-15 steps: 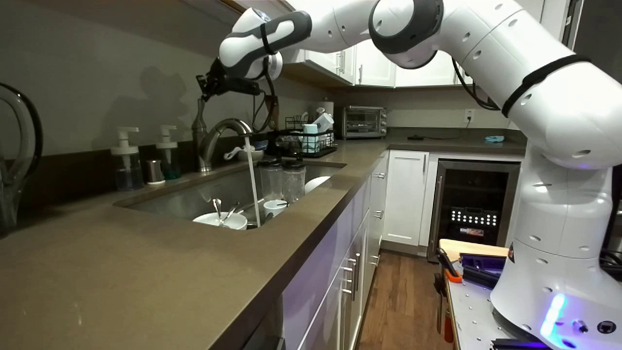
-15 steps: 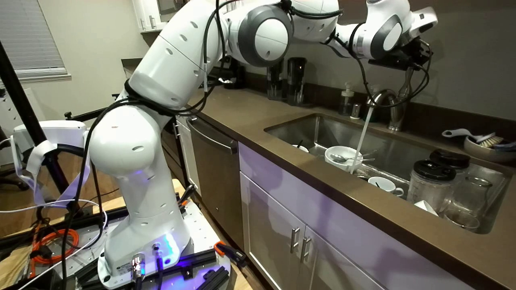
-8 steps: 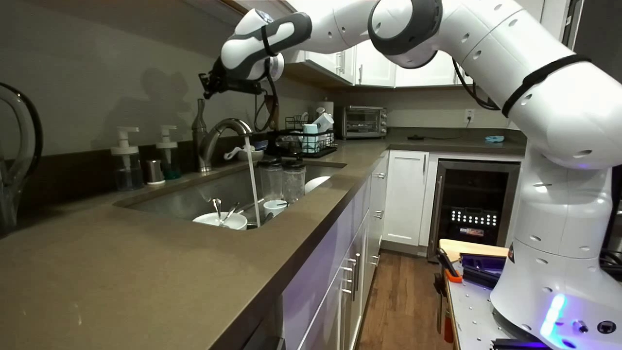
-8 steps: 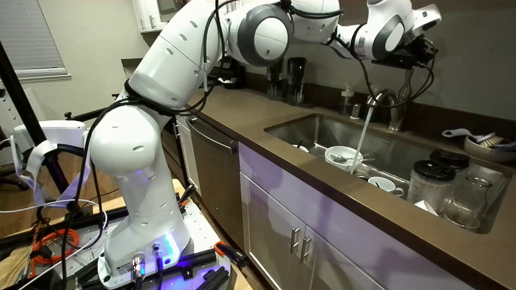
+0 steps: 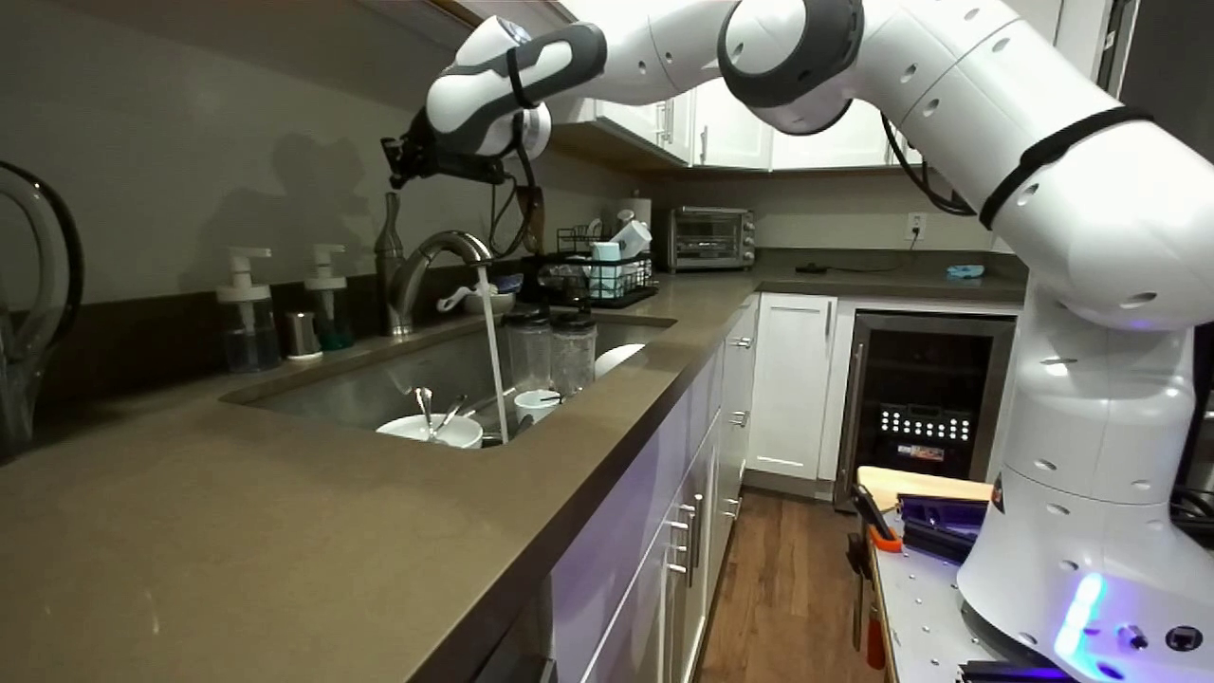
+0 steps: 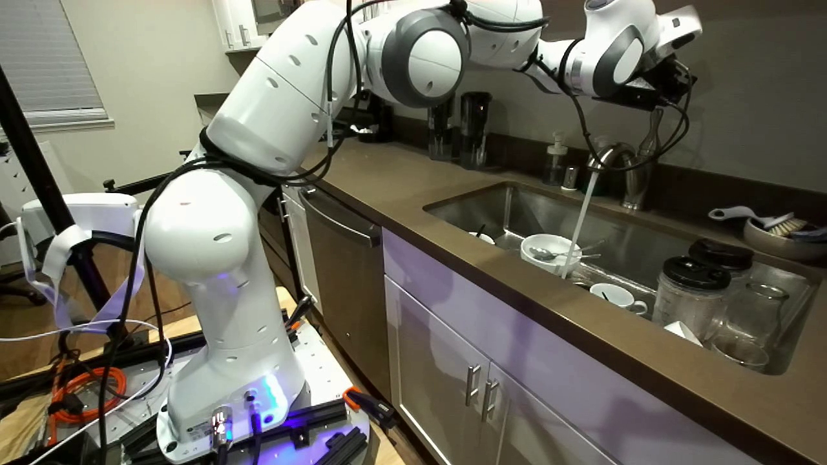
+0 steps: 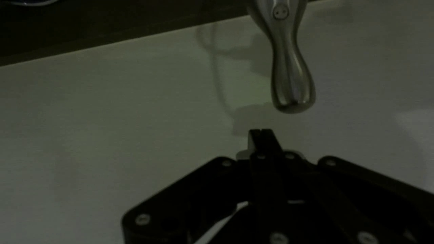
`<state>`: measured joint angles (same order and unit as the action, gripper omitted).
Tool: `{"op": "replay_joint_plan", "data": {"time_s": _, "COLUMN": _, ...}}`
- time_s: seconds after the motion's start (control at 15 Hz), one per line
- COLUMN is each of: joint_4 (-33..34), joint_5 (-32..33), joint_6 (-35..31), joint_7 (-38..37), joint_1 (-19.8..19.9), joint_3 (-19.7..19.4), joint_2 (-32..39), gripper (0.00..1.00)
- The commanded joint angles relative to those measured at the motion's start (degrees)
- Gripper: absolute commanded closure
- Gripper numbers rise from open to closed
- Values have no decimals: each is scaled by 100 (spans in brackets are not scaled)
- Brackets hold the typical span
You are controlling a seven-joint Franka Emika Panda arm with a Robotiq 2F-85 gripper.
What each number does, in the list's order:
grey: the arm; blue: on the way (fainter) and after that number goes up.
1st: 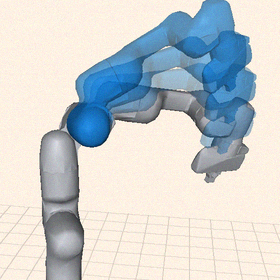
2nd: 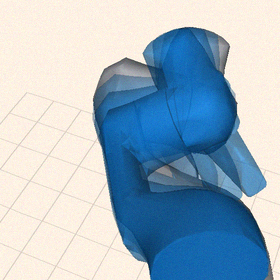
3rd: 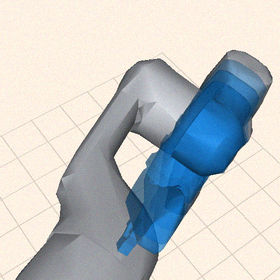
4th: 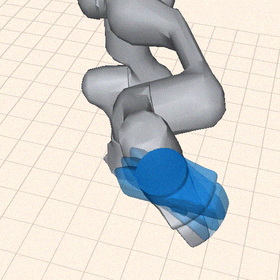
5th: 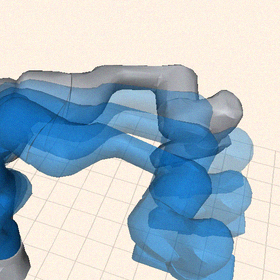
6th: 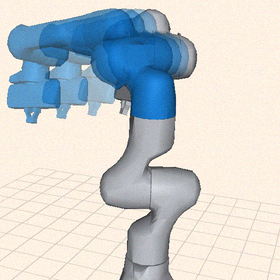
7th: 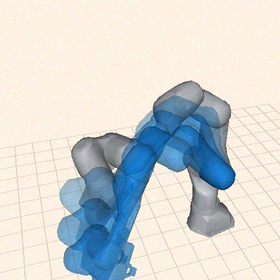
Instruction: Close the faucet
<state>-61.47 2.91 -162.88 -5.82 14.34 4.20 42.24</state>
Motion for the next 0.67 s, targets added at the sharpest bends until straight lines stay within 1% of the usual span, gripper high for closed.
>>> {"op": "replay_joint_plan", "data": {"time_s": 0.0, "joint_4": 124, "joint_5": -466, "joint_6": -74, "joint_7": 238, "joint_1": -131, "joint_3": -43, "joint_2": 64, "gripper": 96}}
{"op": "replay_joint_plan", "data": {"time_s": 0.2, "joint_4": 107, "joint_5": -556, "joint_6": -33, "joint_7": 294, "joint_1": -194, "joint_3": -65, "joint_2": 64, "gripper": 96}}
{"op": "replay_joint_plan", "data": {"time_s": 0.6, "joint_4": 0, "joint_5": -450, "joint_6": -92, "joint_7": 322, "joint_1": -271, "joint_3": -285, "joint_2": 64, "gripper": 96}}
